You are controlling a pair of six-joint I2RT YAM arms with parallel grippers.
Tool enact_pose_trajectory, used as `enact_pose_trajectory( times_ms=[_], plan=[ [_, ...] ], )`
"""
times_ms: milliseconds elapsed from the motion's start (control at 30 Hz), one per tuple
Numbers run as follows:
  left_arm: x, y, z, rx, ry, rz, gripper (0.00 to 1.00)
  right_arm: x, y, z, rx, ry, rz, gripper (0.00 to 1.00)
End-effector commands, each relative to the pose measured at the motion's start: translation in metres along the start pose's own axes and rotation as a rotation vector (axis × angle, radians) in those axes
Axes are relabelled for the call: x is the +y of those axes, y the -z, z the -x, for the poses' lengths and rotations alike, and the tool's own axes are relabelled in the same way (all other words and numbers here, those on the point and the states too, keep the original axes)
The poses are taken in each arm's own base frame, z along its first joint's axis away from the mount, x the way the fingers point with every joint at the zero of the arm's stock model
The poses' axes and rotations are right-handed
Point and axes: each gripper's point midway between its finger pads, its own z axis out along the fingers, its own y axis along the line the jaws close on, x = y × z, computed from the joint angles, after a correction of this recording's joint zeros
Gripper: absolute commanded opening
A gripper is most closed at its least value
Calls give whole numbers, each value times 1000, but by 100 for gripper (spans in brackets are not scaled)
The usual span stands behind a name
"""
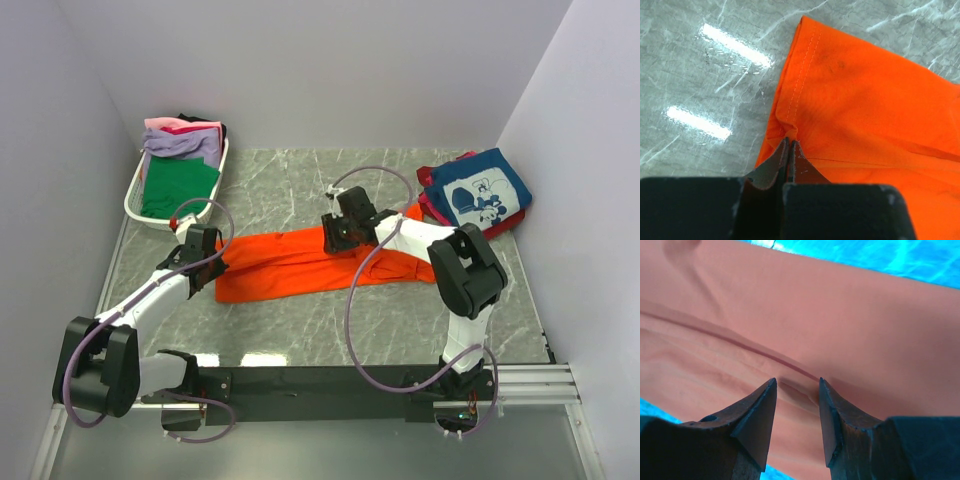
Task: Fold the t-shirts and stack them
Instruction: Fold the tshirt
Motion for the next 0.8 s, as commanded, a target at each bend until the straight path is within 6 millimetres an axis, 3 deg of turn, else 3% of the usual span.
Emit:
enact_pose_trajectory(
  times_ms=[0, 233, 467, 567, 767],
  plan=[
    [-2, 5, 3, -15, 18, -17, 1, 10, -7, -4, 6, 72, 47, 46],
    [-2, 6, 3, -18, 19, -18, 1, 27, 4, -26, 56, 101, 137, 45],
    [0, 7, 3, -21, 21, -10, 2, 20, 11, -51, 93, 108, 58, 43],
    [1, 8, 4, -23, 23, -10, 7, 20, 16, -48, 74, 112, 33, 43],
    [2, 13, 5, -31, 32, -7, 27, 17, 29, -32, 11, 104, -35, 42]
  ],
)
